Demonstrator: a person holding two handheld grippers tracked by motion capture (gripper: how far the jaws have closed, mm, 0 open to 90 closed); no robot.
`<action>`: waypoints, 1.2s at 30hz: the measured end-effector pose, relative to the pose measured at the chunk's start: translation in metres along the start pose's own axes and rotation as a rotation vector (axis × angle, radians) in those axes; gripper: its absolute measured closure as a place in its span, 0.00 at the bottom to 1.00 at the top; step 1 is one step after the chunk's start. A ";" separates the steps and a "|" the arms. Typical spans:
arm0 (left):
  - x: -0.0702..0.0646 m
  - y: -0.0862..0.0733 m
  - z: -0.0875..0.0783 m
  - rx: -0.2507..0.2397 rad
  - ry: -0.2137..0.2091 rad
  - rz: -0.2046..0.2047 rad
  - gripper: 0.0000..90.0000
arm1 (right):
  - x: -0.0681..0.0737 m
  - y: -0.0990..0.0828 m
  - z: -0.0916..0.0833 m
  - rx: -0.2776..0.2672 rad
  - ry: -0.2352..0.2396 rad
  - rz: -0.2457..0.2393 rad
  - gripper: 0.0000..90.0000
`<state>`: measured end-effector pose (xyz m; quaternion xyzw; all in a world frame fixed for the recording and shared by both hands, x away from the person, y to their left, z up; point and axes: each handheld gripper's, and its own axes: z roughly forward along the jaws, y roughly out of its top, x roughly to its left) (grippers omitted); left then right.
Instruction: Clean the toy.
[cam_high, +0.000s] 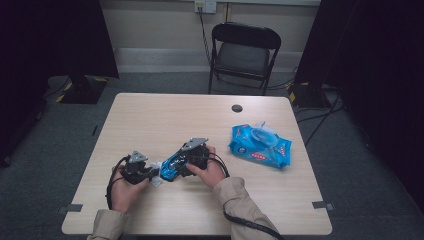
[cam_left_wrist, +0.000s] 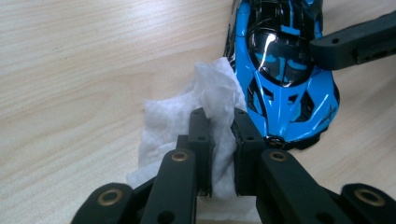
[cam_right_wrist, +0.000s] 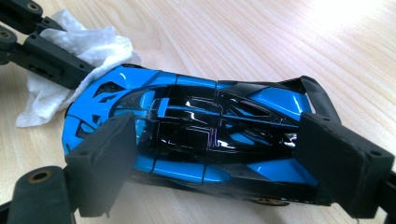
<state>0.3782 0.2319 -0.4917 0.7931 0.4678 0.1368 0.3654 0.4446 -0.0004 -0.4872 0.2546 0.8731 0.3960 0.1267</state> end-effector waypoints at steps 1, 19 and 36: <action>-0.001 -0.001 0.000 0.002 -0.001 -0.001 0.90 | 0.000 0.000 0.000 -0.001 0.000 0.000 0.14; -0.016 -0.007 -0.008 0.031 -0.014 0.033 0.90 | 0.000 -0.001 0.000 -0.003 0.000 -0.002 0.14; -0.028 -0.011 -0.012 0.048 -0.030 0.050 0.91 | 0.000 0.000 0.000 -0.002 0.001 -0.002 0.14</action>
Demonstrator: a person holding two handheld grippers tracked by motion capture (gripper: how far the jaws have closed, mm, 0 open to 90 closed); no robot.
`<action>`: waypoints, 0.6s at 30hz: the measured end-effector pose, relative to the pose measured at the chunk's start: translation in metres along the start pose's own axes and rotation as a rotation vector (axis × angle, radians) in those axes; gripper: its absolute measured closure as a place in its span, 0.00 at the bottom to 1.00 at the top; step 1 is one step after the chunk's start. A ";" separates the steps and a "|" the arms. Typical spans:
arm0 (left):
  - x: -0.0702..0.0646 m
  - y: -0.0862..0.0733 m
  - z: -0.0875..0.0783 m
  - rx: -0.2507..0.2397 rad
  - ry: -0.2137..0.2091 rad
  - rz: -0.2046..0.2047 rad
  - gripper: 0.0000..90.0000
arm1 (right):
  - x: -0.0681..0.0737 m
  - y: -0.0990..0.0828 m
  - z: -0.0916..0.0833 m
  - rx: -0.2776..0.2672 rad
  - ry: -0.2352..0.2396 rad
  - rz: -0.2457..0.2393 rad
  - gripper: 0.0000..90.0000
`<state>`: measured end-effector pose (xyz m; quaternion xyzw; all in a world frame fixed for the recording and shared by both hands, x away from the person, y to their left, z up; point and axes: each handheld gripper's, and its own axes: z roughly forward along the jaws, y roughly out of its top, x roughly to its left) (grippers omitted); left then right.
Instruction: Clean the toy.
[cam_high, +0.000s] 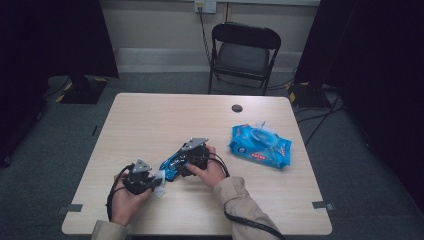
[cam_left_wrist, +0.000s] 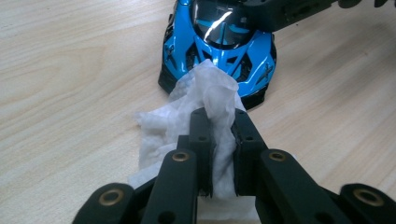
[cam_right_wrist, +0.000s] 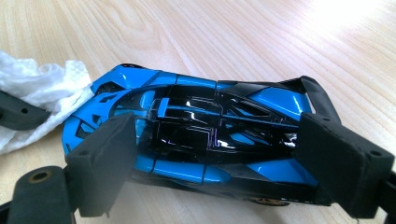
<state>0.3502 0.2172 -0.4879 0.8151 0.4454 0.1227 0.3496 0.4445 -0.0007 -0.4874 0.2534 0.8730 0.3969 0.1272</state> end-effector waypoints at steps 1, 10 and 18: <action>-0.001 0.000 0.000 0.001 -0.002 0.005 0.90 | 0.000 0.000 0.000 0.000 0.000 0.000 0.14; -0.009 0.003 0.001 0.020 -0.011 0.027 0.91 | 0.000 0.000 0.000 0.000 0.000 0.000 0.14; -0.024 0.005 0.007 0.023 -0.060 0.056 0.91 | 0.000 0.000 0.000 -0.002 -0.001 0.000 0.14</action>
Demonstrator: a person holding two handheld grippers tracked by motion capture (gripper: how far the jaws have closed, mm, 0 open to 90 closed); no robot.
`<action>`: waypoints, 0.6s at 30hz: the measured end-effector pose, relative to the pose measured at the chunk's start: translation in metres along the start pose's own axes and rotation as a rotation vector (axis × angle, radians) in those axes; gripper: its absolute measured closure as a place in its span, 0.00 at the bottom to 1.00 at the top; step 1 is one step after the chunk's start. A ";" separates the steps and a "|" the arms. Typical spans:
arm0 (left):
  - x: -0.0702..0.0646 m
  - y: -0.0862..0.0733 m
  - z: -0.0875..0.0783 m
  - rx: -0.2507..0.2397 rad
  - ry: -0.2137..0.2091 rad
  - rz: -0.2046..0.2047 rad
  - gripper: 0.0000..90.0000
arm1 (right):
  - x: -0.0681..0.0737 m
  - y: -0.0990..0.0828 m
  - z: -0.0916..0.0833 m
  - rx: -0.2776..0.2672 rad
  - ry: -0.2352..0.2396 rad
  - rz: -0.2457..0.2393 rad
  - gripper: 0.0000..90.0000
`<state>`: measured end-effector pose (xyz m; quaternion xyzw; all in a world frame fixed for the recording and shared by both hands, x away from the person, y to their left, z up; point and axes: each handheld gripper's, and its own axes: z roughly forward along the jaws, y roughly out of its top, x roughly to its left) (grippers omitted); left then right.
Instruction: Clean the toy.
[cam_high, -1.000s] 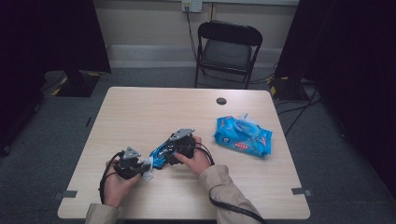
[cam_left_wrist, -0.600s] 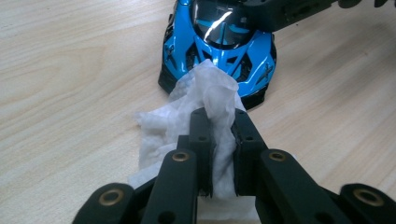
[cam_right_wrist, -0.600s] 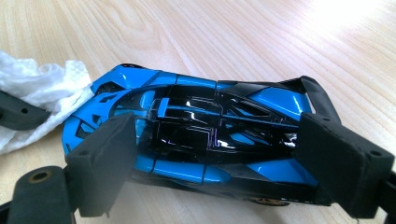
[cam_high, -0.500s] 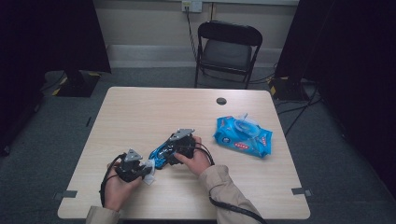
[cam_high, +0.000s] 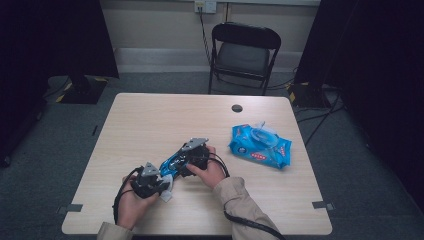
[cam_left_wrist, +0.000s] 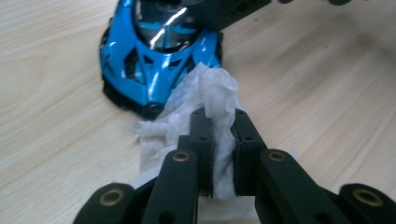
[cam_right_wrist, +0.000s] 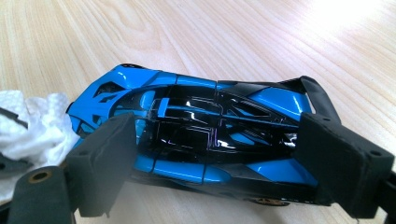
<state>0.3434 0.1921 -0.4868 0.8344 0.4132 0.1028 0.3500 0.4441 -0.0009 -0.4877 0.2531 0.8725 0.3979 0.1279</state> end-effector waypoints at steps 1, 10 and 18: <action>-0.001 0.000 0.001 -0.004 -0.004 0.010 0.91 | 0.000 0.000 0.000 -0.001 0.000 0.000 0.14; -0.014 0.009 0.004 -0.012 -0.065 0.038 0.91 | 0.000 0.000 0.000 -0.004 0.000 -0.001 0.14; -0.010 0.018 -0.010 -0.066 -0.062 0.035 0.90 | 0.000 -0.001 0.000 -0.012 0.001 0.000 0.14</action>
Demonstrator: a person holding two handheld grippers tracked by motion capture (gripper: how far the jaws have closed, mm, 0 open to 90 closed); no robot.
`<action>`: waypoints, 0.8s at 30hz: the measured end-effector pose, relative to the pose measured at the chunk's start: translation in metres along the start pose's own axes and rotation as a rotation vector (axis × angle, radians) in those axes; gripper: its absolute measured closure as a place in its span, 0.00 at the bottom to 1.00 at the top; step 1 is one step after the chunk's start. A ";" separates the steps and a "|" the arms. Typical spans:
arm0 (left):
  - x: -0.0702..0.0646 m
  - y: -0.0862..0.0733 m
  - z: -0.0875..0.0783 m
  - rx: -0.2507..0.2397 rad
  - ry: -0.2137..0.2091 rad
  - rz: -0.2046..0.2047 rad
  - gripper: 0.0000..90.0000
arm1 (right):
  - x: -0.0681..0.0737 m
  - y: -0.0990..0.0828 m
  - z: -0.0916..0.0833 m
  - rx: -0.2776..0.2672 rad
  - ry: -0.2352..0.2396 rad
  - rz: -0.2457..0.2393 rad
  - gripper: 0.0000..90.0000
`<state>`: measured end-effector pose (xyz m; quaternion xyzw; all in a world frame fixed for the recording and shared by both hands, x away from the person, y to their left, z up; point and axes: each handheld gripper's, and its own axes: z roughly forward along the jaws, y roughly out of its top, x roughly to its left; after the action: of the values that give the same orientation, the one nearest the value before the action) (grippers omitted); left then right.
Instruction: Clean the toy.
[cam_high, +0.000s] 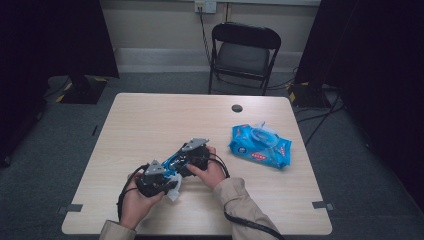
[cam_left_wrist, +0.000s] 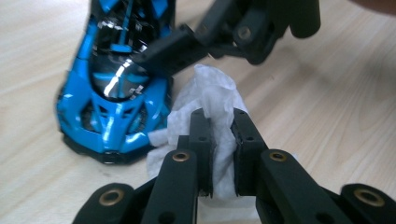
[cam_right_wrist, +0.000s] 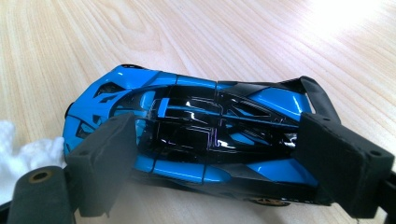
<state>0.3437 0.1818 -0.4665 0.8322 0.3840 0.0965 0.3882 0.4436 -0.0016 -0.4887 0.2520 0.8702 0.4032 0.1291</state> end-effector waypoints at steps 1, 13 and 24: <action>0.002 0.001 -0.002 -0.009 0.004 -0.003 0.90 | 0.000 0.000 0.000 -0.001 0.000 0.000 0.14; 0.040 0.002 -0.028 -0.099 0.089 -0.083 0.90 | 0.000 -0.001 0.000 -0.006 -0.001 -0.001 0.14; 0.069 -0.009 -0.017 -0.100 0.183 -0.156 0.90 | 0.000 0.000 0.000 -0.001 0.000 0.001 0.14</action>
<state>0.3787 0.2444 -0.4710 0.7671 0.4760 0.1608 0.3990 0.4434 -0.0016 -0.4888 0.2525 0.8699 0.4036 0.1292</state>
